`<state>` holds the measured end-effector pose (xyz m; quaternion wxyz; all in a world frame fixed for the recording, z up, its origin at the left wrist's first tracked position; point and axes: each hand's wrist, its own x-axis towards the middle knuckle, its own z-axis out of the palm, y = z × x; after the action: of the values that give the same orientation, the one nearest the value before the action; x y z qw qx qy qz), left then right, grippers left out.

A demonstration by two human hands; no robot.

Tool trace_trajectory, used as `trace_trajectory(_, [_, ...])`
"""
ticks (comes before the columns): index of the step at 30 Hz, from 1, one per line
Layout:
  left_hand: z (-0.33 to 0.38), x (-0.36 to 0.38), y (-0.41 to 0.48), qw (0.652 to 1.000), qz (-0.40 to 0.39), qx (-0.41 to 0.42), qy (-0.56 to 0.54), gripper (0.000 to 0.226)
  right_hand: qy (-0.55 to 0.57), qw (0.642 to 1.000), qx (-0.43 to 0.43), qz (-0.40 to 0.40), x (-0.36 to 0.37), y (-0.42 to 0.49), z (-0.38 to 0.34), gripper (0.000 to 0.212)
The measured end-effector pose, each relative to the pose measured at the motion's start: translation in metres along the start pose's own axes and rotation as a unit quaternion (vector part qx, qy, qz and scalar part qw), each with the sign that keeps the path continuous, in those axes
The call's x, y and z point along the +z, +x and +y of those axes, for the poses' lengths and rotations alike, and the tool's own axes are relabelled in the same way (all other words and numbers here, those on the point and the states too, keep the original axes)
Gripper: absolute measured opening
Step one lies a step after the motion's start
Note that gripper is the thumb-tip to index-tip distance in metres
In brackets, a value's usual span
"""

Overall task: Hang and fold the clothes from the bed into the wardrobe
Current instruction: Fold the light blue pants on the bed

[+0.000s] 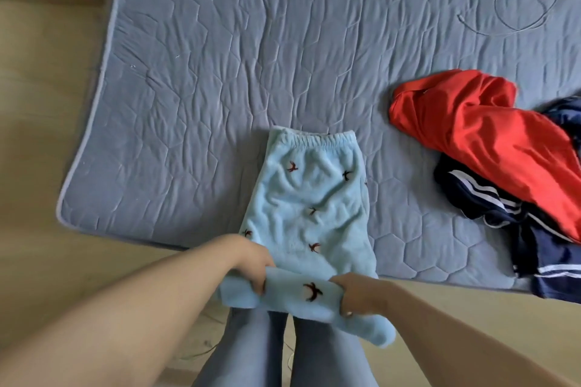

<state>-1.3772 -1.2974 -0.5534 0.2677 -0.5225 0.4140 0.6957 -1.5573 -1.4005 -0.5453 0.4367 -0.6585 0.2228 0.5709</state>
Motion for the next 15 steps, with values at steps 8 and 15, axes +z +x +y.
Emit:
trace_trajectory(8, [0.004,-0.092,-0.039,0.985,0.158,-0.01,0.073,0.029,-0.009,0.993,-0.003,0.119,-0.086,-0.02,-0.009,0.043])
trace_trajectory(15, [0.005,-0.145,-0.039,0.85,0.514,-0.038,0.108,0.053,-0.029,0.897,0.065,0.436,-0.148,-0.014,-0.006,0.038])
